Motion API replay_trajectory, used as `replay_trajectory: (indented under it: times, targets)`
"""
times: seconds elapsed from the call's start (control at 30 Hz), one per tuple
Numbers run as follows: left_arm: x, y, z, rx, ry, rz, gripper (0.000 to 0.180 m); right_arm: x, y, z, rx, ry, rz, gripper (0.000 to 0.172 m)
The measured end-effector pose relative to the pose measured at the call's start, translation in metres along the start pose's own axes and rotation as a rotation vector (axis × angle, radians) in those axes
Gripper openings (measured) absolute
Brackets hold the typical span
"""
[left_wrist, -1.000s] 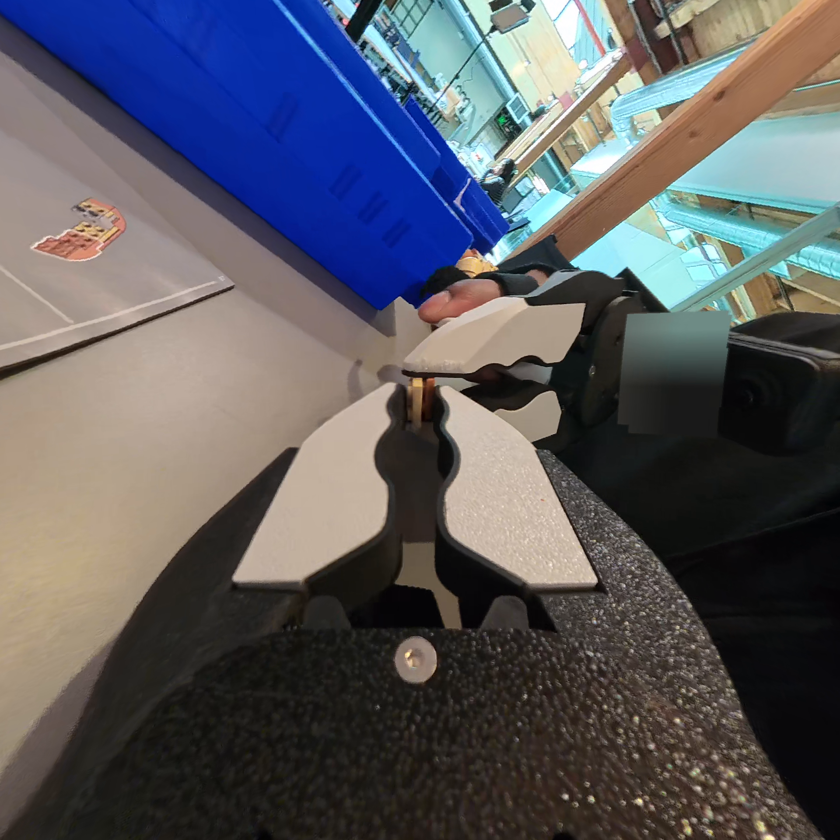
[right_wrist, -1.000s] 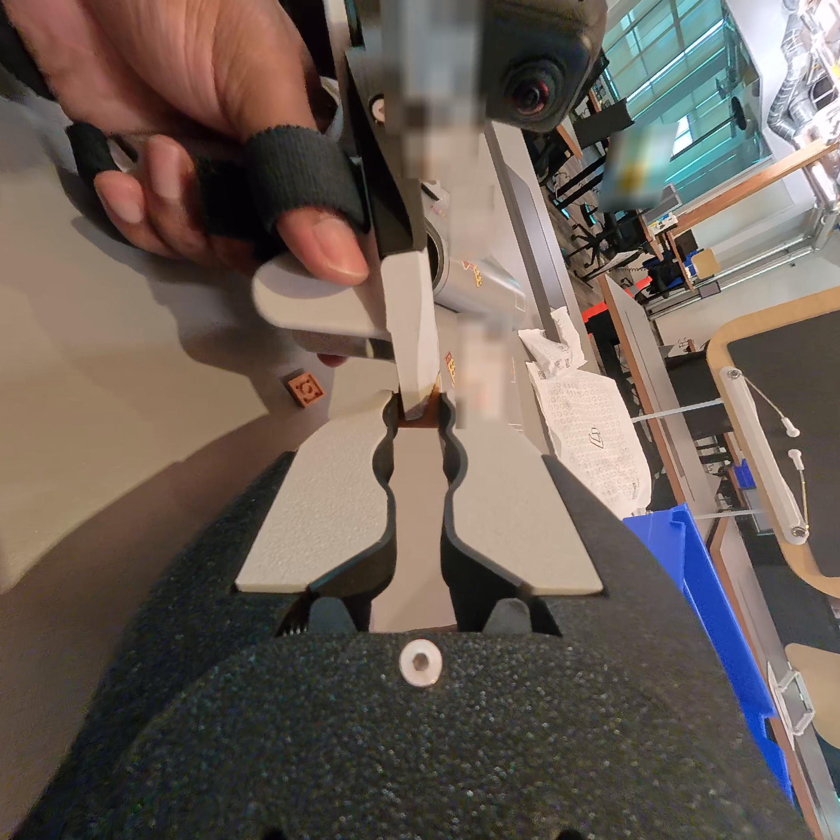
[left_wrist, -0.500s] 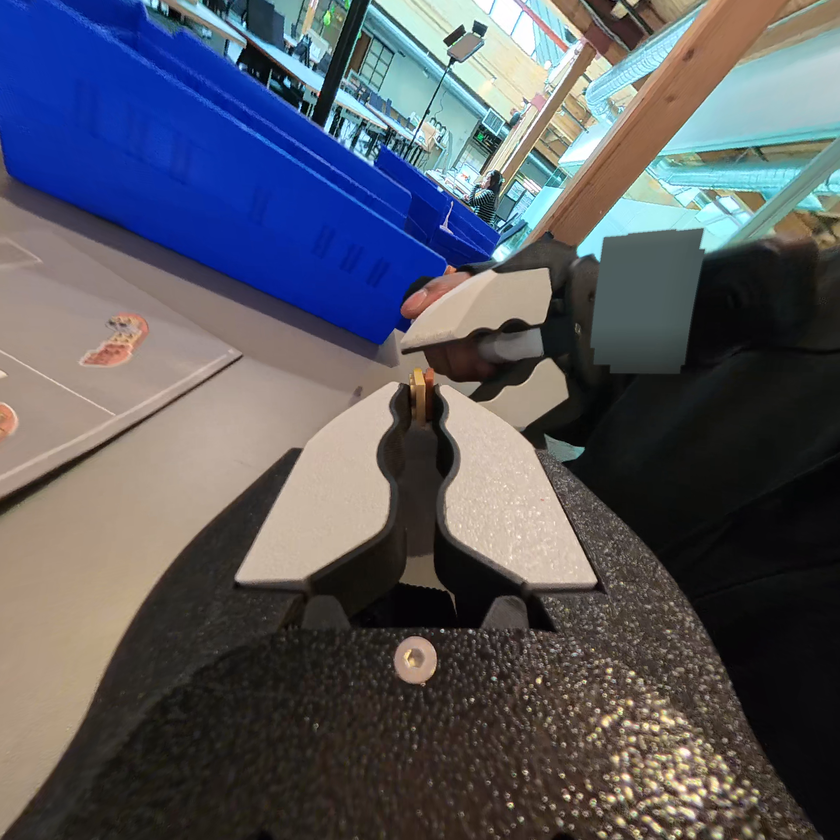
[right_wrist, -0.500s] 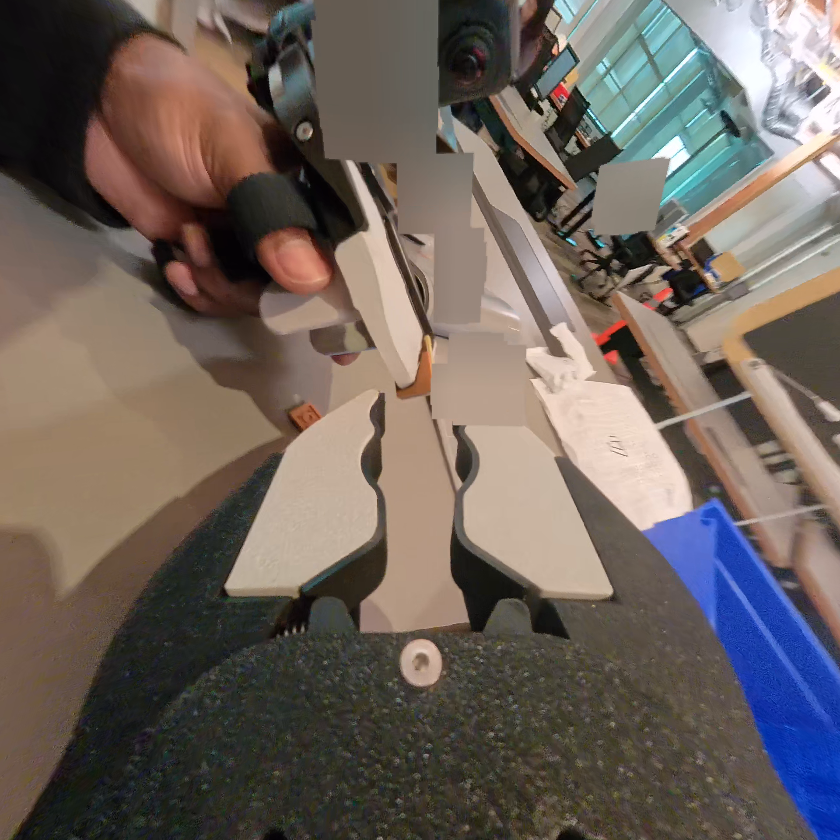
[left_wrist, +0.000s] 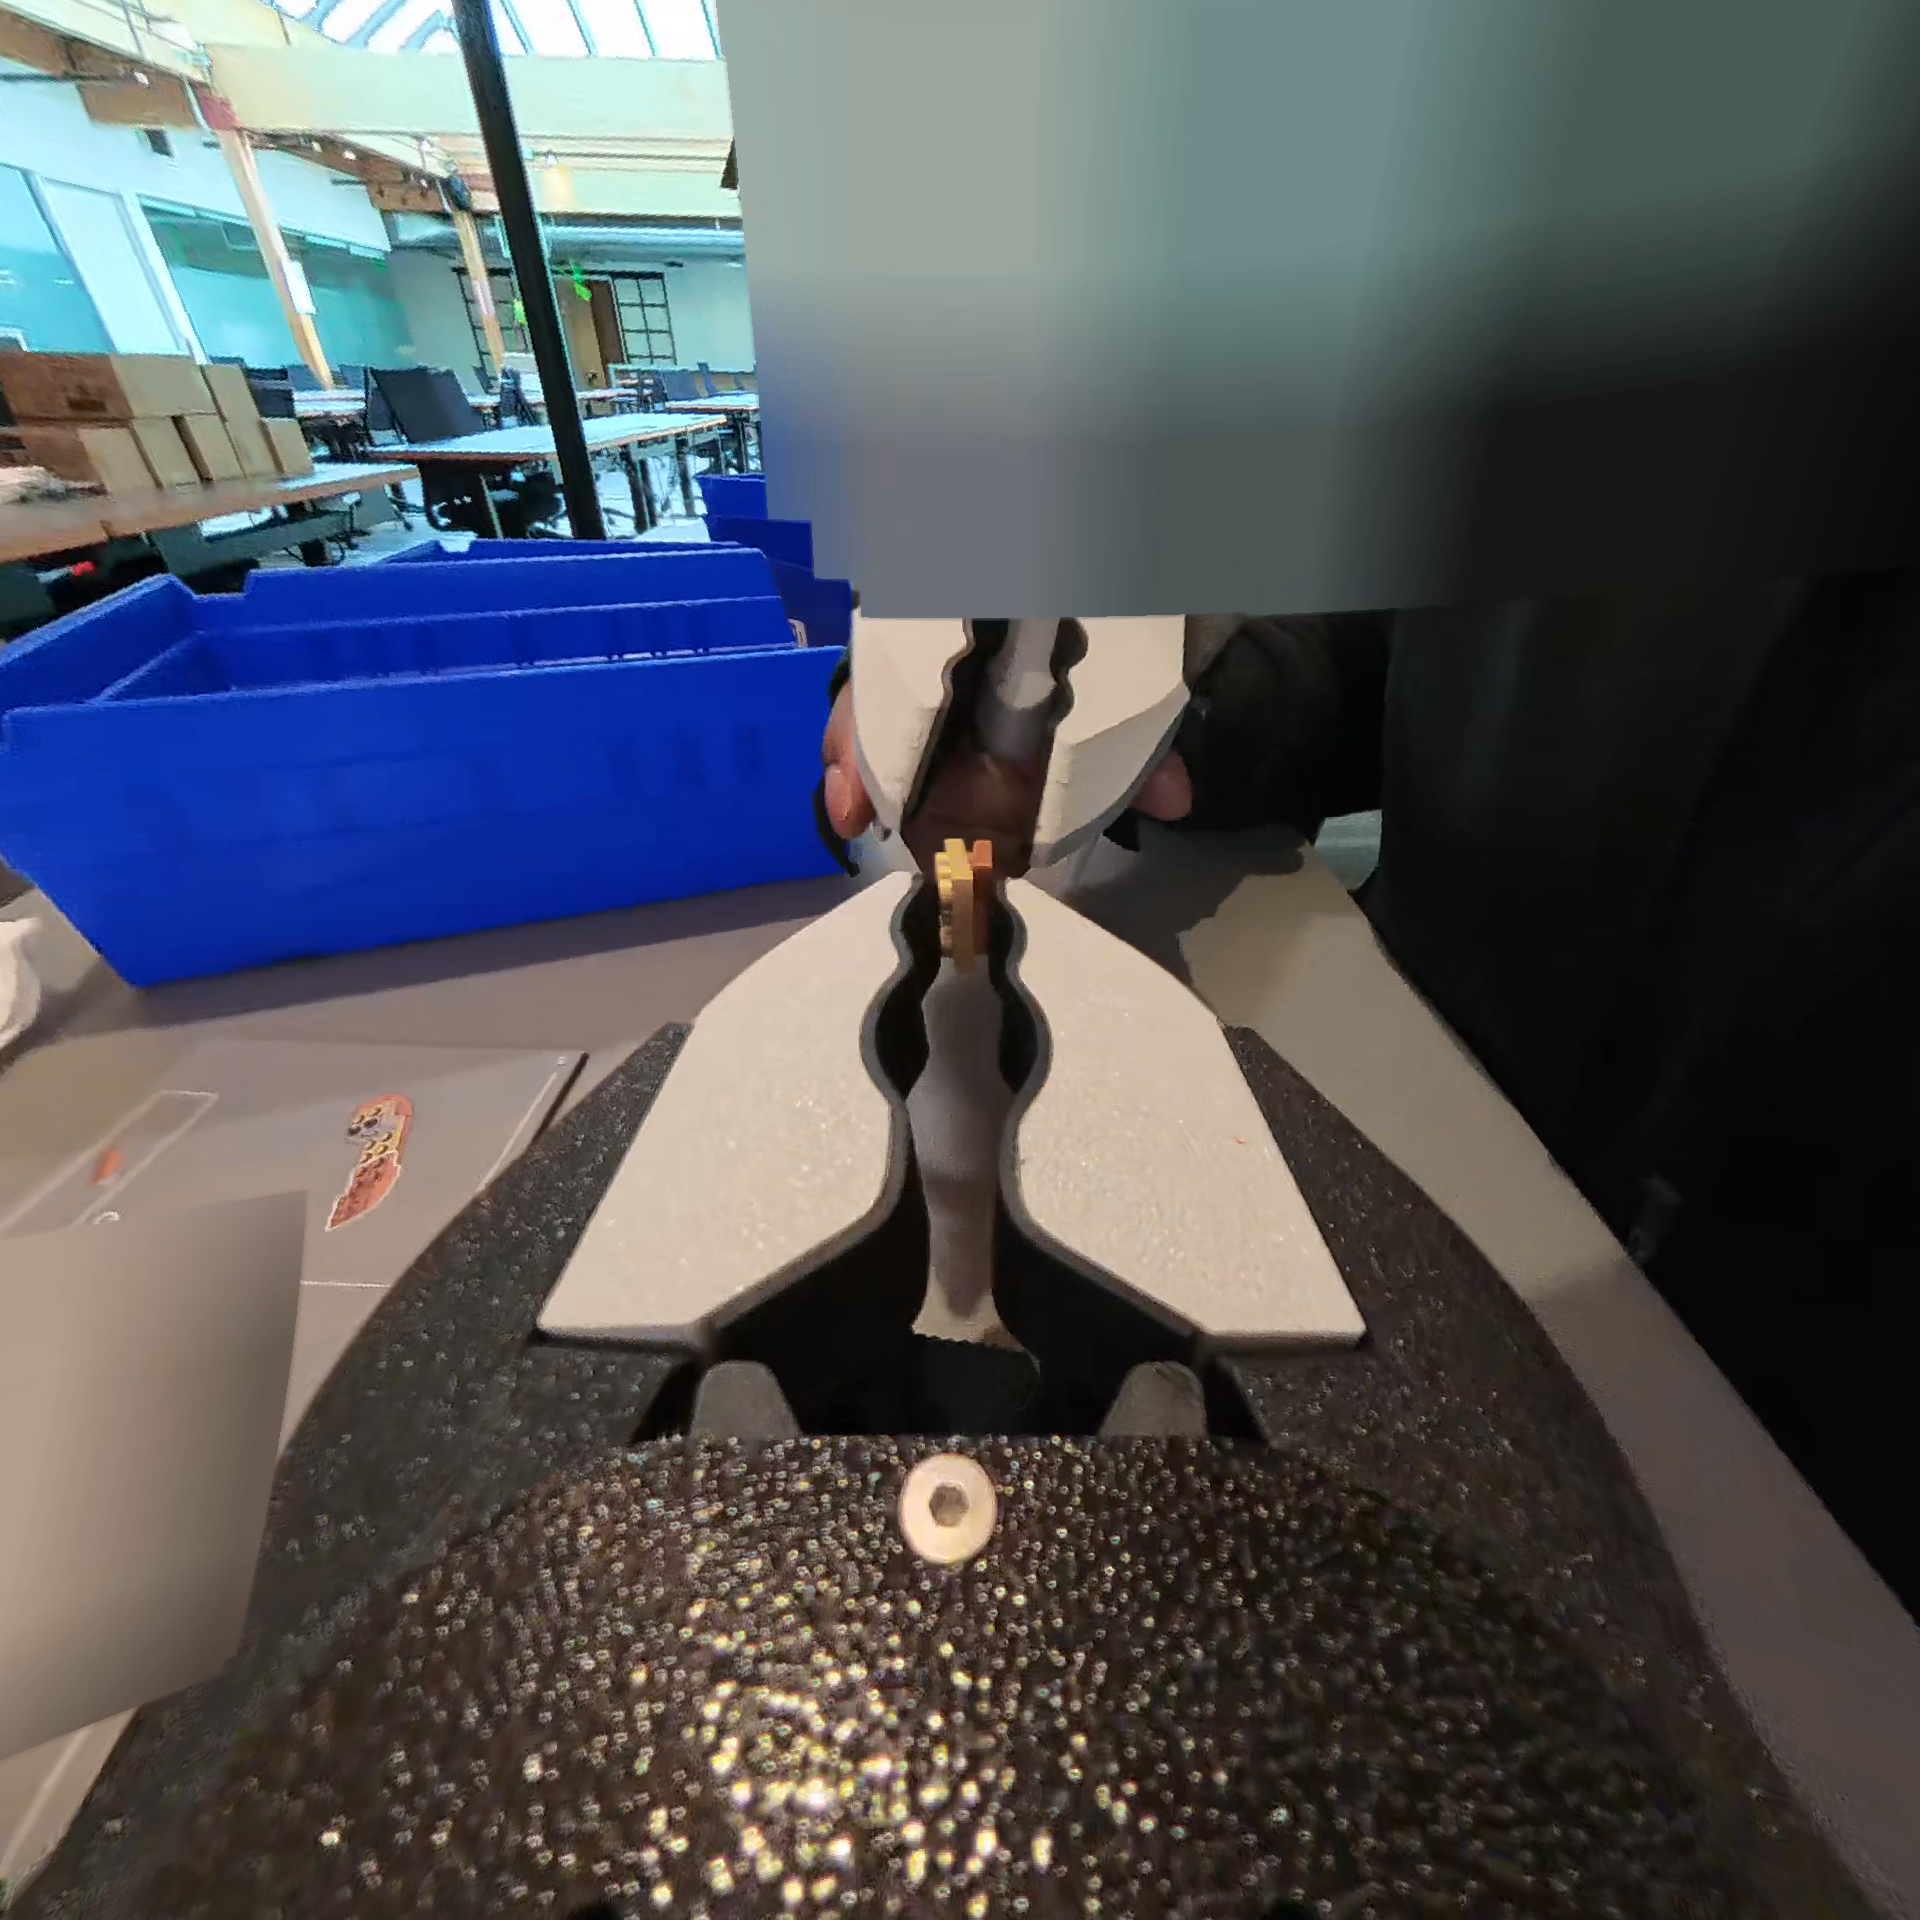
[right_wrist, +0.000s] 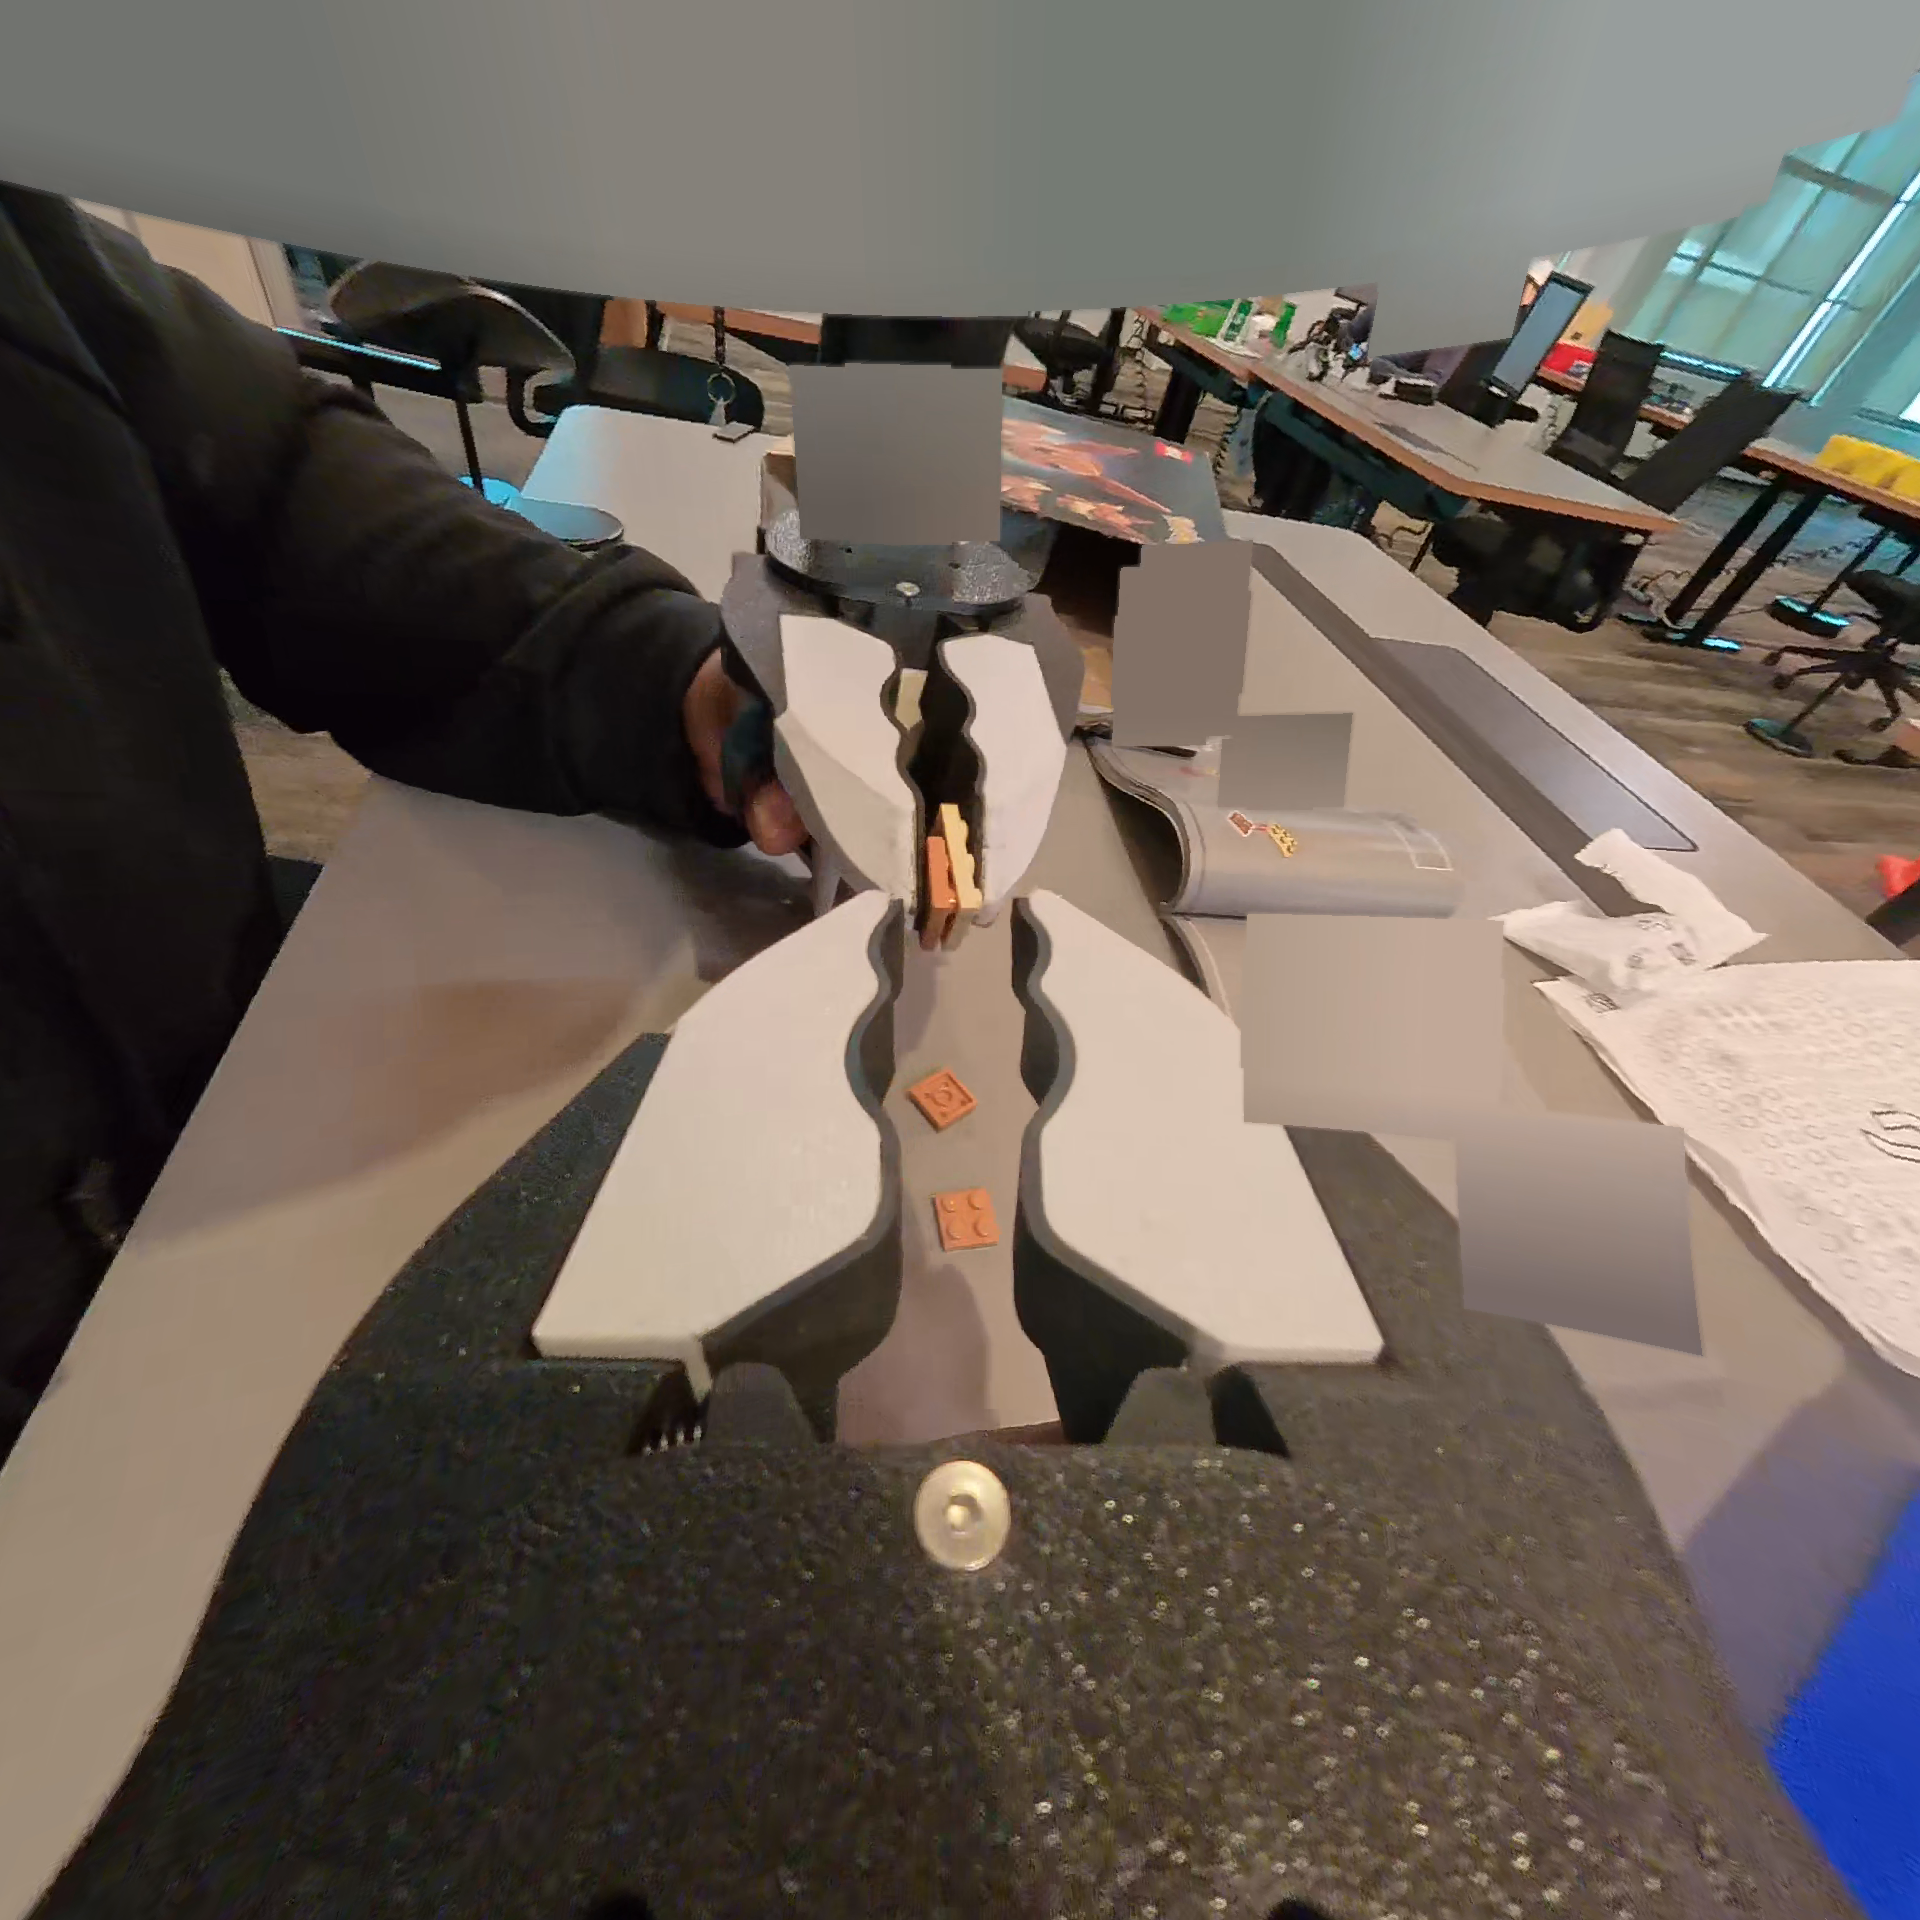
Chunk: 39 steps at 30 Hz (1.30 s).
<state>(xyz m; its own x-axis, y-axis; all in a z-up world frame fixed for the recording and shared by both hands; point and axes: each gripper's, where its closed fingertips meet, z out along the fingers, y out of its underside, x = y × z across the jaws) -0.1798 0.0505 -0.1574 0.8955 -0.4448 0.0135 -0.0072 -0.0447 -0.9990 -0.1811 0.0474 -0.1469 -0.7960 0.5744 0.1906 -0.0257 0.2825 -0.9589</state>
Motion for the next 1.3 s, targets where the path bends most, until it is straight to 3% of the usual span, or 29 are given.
replay_trajectory:
  times: [0.2, 0.7, 1.13, 1.3]
  targets:
    - [0.009, 0.001, 0.003, -0.010, 0.034, 0.051, 0.009, -0.010, 0.005, 0.002, -0.025, -0.048, -0.022, 0.010]
    - [0.005, 0.008, 0.003, -0.064, 0.004, 0.026, 0.008, -0.006, 0.013, 0.003, -0.068, -0.017, -0.059, 0.007]
    - [-0.016, -0.002, 0.002, 0.031, -0.114, -0.082, 0.023, 0.017, -0.003, -0.005, 0.154, -0.020, 0.303, 0.007]
    - [-0.013, -0.006, 0.003, 0.063, -0.106, -0.082, 0.012, 0.013, 0.001, 0.002, 0.150, -0.019, 0.289, 0.007]
